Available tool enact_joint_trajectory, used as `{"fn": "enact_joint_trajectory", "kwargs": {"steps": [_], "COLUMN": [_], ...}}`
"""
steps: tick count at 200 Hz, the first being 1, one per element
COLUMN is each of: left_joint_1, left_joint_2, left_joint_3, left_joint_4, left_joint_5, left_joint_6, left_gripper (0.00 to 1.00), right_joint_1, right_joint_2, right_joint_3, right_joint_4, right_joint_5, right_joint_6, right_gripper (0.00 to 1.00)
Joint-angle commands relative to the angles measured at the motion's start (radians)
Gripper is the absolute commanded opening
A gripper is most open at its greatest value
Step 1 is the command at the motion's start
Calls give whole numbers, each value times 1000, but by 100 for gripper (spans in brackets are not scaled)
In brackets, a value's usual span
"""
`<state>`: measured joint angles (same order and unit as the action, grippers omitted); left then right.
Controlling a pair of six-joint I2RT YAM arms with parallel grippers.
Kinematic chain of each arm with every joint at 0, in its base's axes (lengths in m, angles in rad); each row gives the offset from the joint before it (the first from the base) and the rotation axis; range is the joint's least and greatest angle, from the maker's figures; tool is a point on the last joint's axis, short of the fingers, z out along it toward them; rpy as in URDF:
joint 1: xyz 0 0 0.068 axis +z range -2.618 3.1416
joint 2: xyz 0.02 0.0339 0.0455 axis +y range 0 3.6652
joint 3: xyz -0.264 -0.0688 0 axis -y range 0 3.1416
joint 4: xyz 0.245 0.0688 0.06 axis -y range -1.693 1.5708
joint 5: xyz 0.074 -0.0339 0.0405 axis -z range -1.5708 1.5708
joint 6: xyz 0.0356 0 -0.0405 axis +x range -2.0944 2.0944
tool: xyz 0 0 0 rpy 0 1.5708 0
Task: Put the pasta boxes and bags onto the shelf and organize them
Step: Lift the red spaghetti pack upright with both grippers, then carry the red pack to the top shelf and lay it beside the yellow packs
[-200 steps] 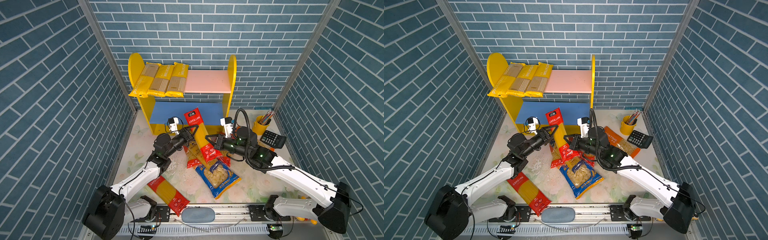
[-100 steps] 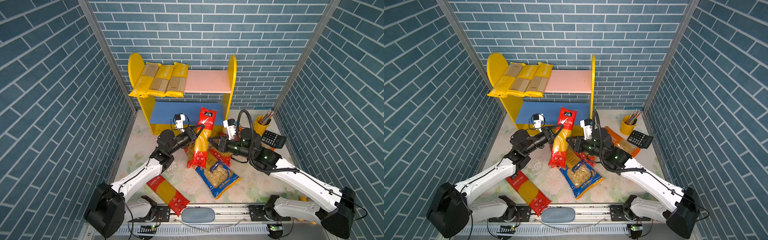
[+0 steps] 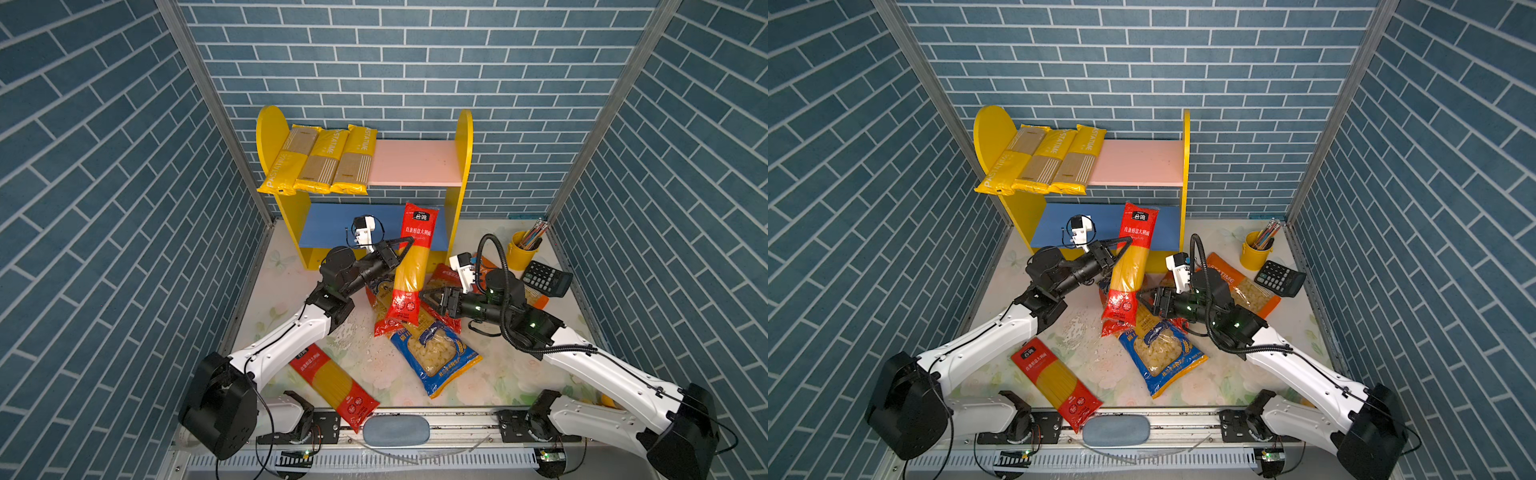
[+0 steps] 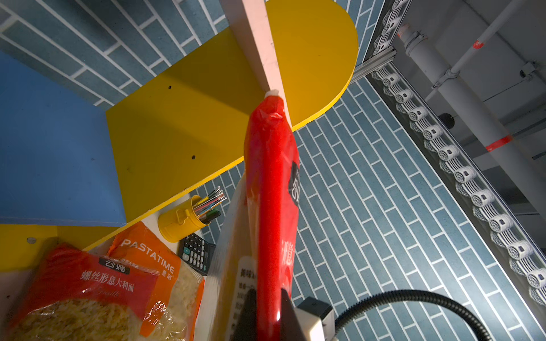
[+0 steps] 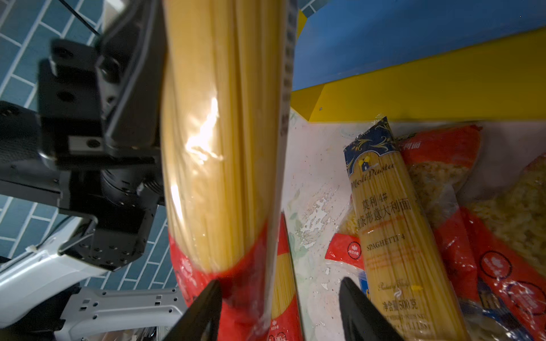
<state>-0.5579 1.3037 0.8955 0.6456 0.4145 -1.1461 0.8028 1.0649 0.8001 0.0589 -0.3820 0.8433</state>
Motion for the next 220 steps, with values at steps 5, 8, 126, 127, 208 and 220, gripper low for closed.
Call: {"fn": "enact_joint_trajectory", "kwargs": {"steps": [5, 8, 126, 127, 208, 220], "left_joint_1": [-16, -16, -7, -8, 75, 89], "left_joint_2": [-22, -20, 49, 50, 10, -14], "left_joint_3": [113, 116, 276, 276, 328, 319], "left_joint_4": [161, 163, 114, 112, -3, -26], "left_joint_5": [-57, -63, -180, -180, -151, -158], "left_joint_6": [-12, -13, -4, -4, 29, 37], "left_gripper": [0, 0, 0, 0, 38, 43], "right_joint_1": [-1, -1, -2, -2, -38, -46], "right_joint_2": [7, 11, 112, 112, 199, 231], "right_joint_3": [-31, -34, 40, 42, 321, 400], "right_joint_4": [198, 213, 546, 544, 408, 336], "right_joint_5": [-88, -94, -164, -164, -205, -205], "right_joint_6": [42, 49, 162, 161, 106, 87], "right_gripper": [66, 66, 40, 39, 15, 15]}}
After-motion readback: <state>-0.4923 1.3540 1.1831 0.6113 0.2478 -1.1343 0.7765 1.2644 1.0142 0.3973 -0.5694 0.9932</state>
